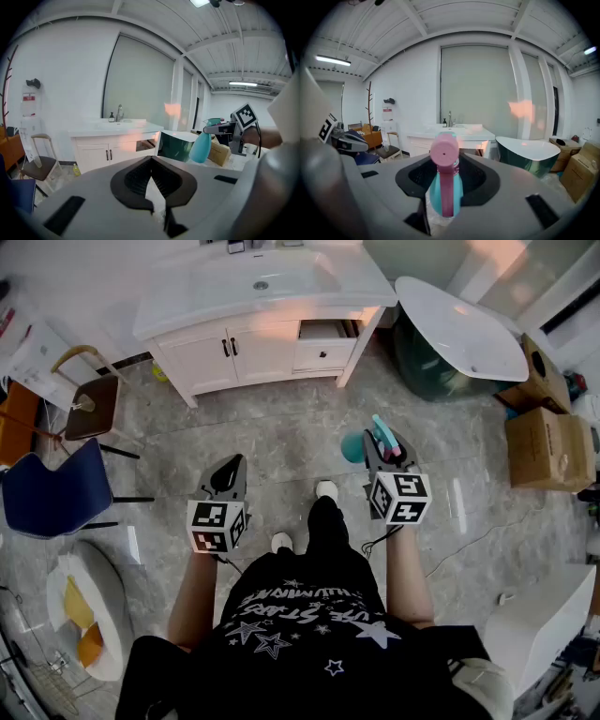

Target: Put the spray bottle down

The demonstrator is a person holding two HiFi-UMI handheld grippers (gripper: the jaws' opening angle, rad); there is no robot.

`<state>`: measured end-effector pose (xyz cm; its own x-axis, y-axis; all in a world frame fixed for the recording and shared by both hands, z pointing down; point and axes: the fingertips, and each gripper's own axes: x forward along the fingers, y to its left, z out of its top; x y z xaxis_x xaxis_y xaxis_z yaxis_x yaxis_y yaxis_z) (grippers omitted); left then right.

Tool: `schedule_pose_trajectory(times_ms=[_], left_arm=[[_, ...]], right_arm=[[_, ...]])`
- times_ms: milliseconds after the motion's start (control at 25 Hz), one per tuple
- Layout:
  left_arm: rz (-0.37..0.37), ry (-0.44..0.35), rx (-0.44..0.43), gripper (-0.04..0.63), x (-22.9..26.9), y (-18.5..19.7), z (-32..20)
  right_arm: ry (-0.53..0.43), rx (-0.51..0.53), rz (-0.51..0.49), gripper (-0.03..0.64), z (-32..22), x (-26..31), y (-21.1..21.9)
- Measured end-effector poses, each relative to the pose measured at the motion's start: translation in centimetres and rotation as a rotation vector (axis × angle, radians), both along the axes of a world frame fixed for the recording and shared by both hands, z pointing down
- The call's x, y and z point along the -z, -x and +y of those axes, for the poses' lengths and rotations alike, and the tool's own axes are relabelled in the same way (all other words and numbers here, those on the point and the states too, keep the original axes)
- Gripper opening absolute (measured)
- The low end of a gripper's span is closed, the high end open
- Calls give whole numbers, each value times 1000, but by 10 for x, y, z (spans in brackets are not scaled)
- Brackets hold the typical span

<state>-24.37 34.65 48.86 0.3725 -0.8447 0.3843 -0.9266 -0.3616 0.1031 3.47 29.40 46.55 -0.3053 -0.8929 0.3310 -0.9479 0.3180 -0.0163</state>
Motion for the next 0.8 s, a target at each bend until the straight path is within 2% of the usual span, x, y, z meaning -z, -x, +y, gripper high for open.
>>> schedule_pose_trajectory(times_ms=[240,440,800], left_arm=[[-1,18,-5,15,-2,-1,15],[15,-5,-9,15,5,-5,10],[26,34,-20,15,-10,-19,-1]], right_arm=[[-2,-6,2,152,15,4,-4],[-4,-13,2,152,15,5,-9],[6,2,-1,152,-11,1,-17]])
